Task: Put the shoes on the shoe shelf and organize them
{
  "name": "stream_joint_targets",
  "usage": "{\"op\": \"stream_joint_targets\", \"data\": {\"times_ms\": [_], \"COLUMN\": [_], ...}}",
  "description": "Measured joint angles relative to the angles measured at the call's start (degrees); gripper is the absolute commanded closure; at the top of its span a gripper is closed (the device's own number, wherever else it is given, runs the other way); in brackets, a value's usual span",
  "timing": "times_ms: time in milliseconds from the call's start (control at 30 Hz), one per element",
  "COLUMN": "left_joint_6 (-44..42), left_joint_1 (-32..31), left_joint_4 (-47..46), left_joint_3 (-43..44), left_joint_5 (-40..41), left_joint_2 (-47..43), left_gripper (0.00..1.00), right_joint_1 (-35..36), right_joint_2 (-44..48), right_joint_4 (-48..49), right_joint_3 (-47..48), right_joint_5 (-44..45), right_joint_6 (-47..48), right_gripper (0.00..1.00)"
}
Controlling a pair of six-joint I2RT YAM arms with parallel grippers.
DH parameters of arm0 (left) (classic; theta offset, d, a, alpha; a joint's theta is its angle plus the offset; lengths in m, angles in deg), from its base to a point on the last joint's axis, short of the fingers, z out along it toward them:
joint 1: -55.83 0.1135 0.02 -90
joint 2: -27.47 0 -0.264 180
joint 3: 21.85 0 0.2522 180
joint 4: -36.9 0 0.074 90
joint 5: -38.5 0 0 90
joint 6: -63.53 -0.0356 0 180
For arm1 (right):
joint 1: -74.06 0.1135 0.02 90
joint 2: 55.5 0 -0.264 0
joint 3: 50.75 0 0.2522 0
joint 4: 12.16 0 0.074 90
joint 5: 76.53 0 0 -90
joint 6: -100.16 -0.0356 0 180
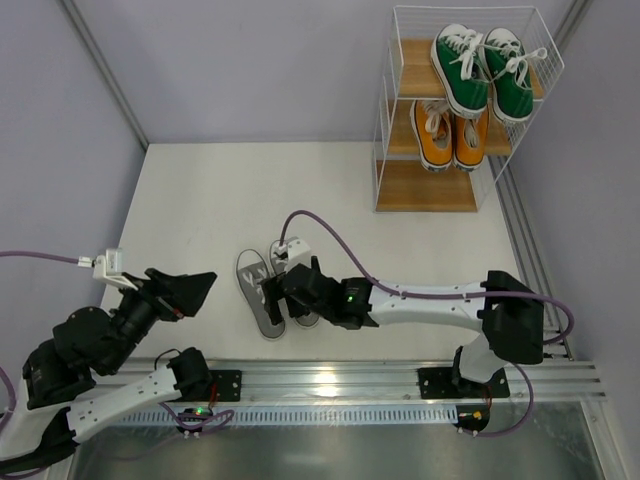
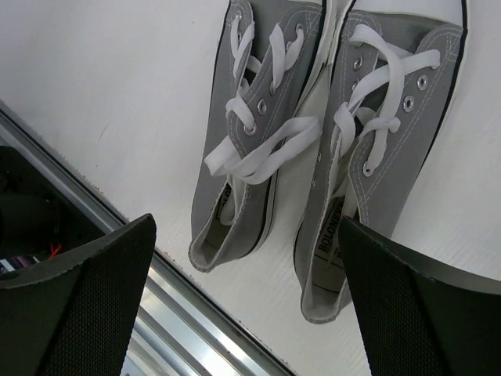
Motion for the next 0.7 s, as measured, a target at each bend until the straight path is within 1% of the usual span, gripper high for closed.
{"op": "stream_joint_targets", "data": {"times_ms": [233,333,367,467,567,600,633,700], "left_joint_6": [0.00,-0.02,-0.04,-0.04,-0.04,-0.04,-0.02,-0.04], "left_joint_1": [0.00,0.00,0.00,0.00,0.00,0.00,0.00,0.00], "left_joint_4": [1.03,1.97,2.34,3.34,3.82,3.87,3.93,4.33], "left_joint_3": [0.00,0.13,0.31,1.03,1.77,1.88,1.99,2.25], "left_joint_5": [0.04,0.13,0.22,0.26,0.35,0.37,0.46,0.55], "left_joint_2": [-1.40,-2.16,-2.27,-2.47,-2.62,-2.69,-2.78,-2.93], "left_gripper": [0.00,0.00,0.00,0.00,0.00,0.00,0.00,0.00], "right_joint_1": [0.20,0.20,0.22,0.26,0.31,0.24,0.13,-0.33], "right_joint_2": [-6.67,-10.05,-11.02,-13.49,-15.56,-16.17,-16.59,-16.76], "right_joint_4": [-2.71,-3.39,-3.34,-2.84,-2.56,-2.29,-2.03,-1.68], "right_joint_3": [3.30,4.85,5.07,5.46,6.43,6.86,7.15,7.28], "right_joint_5": [3.69,4.50,4.48,3.96,3.96,3.98,4.00,4.00], "right_joint_6": [-1.77,-2.34,-2.45,-2.64,-2.54,-2.45,-2.16,-1.90], "right_gripper": [0.02,0.00,0.04,0.09,0.23,0.35,0.41,0.59]}}
